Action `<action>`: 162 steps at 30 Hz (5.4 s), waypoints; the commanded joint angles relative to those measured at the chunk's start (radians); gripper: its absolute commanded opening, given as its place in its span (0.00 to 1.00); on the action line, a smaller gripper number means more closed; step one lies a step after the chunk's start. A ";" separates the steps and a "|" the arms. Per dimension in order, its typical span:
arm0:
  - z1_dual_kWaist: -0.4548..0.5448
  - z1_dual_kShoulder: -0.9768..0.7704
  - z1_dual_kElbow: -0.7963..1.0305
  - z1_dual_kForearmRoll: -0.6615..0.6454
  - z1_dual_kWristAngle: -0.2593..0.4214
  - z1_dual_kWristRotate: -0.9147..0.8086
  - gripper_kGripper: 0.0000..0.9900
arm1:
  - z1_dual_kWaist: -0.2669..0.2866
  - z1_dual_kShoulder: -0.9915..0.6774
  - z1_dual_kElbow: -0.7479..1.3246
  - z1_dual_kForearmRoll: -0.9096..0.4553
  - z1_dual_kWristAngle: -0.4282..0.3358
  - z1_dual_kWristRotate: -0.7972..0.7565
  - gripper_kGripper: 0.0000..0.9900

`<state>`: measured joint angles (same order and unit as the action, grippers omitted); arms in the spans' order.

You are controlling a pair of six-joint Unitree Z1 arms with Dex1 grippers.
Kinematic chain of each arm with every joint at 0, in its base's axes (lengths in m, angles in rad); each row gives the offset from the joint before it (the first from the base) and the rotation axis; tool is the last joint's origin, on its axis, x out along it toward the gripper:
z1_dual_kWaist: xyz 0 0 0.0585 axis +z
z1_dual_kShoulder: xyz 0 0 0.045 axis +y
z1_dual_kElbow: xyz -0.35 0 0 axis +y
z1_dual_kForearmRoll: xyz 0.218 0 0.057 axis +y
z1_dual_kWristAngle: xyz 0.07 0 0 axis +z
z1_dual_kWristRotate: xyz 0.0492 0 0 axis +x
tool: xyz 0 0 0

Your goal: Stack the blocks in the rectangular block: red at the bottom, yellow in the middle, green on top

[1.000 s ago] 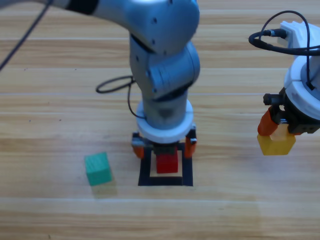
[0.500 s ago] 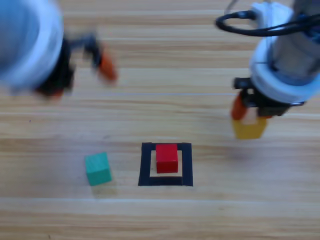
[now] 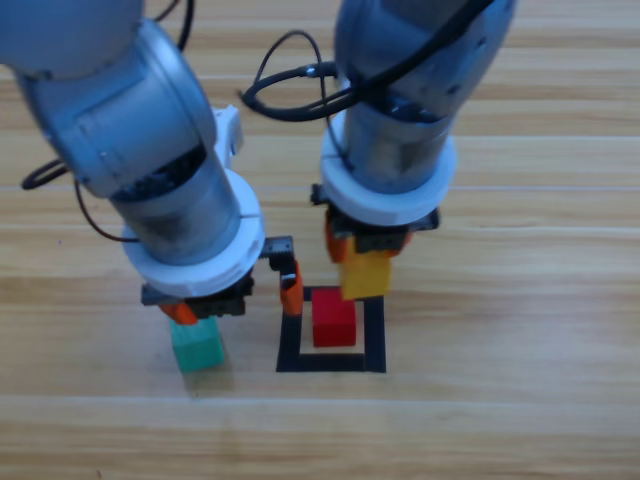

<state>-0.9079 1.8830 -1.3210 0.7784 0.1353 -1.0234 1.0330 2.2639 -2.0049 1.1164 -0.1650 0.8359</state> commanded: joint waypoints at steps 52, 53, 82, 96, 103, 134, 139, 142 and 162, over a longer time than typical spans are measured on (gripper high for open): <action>0.342 -0.561 0.315 0.075 -0.059 0.224 0.93 | 0.053 0.207 -0.158 0.060 -0.034 0.035 0.00; 0.342 -0.561 0.315 0.076 -0.060 0.224 0.93 | 0.053 0.209 -0.158 0.060 -0.034 0.035 0.00; 0.342 -0.558 0.327 0.048 -0.080 0.221 0.93 | 0.051 0.233 -0.212 0.060 -0.016 0.020 1.00; 0.340 -0.381 0.270 -0.057 -0.095 0.157 0.92 | 0.084 -0.399 0.354 -0.257 -0.131 -0.023 1.00; 0.267 -0.074 0.141 -0.113 -0.063 0.065 0.92 | 0.051 -0.863 0.974 -0.629 -0.120 -0.118 1.00; 0.146 0.064 0.065 -0.085 0.003 -0.066 0.93 | 0.051 -0.765 1.063 -0.707 -0.064 -0.224 1.00; 0.146 0.021 0.097 -0.067 -0.005 -0.069 0.95 | 0.051 -0.765 1.062 -0.707 -0.065 -0.225 1.00; 0.135 0.022 0.108 -0.047 -0.011 -0.096 0.95 | 0.051 -0.765 1.063 -0.707 -0.065 -0.225 1.00; 0.107 0.217 0.049 -0.048 -0.026 -0.141 0.95 | 0.051 -0.758 1.068 -0.708 -0.107 -0.241 1.00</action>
<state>-0.7839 2.0325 -1.2569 0.7290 0.1188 -1.1578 1.0906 1.4688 -0.9626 0.4264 -0.2537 0.6120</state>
